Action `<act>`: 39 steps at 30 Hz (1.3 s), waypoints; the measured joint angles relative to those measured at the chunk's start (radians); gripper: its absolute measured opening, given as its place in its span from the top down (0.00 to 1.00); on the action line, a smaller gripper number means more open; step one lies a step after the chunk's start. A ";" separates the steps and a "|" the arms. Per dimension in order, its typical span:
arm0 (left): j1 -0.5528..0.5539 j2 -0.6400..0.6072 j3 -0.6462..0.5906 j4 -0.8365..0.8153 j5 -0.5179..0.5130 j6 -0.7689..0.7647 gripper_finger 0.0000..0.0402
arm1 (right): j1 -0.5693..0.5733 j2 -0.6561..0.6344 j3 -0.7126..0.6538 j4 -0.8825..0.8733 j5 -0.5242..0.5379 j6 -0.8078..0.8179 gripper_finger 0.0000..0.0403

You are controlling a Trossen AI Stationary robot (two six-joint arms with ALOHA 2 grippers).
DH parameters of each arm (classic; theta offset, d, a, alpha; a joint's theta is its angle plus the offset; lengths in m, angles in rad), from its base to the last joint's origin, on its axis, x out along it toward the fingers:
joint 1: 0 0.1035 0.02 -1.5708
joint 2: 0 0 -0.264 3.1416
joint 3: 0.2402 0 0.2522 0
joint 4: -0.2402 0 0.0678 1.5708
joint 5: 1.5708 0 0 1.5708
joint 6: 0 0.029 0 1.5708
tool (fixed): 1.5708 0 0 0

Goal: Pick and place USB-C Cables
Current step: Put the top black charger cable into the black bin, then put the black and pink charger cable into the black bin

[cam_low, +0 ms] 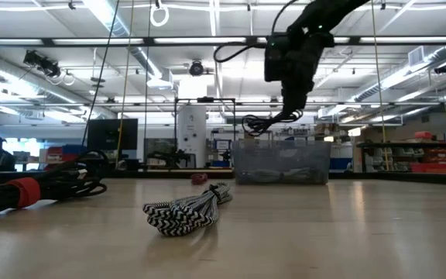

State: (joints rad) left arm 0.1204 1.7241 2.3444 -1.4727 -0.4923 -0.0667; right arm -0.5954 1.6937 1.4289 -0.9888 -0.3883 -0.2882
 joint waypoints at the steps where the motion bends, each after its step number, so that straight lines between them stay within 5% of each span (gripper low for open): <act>1: 0.000 0.000 0.000 0.000 0.000 0.000 0.61 | -0.009 0.019 0.026 -0.007 -0.006 -0.009 0.98; 6: 0.000 0.000 0.000 0.000 0.000 0.000 0.61 | -0.041 0.088 0.108 -0.092 -0.011 -0.047 0.98; 25: 0.000 0.001 0.000 0.001 0.001 -0.001 0.61 | -0.055 0.173 0.054 -0.045 -0.077 -0.070 0.98; 39: 0.000 0.001 0.000 -0.006 0.000 -0.037 0.61 | -0.015 0.170 0.123 -0.078 0.033 -0.023 0.69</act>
State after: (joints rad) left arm 0.1200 1.7252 2.3440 -1.4786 -0.4919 -0.1041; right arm -0.6104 1.8637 1.5524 -1.0669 -0.3550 -0.3112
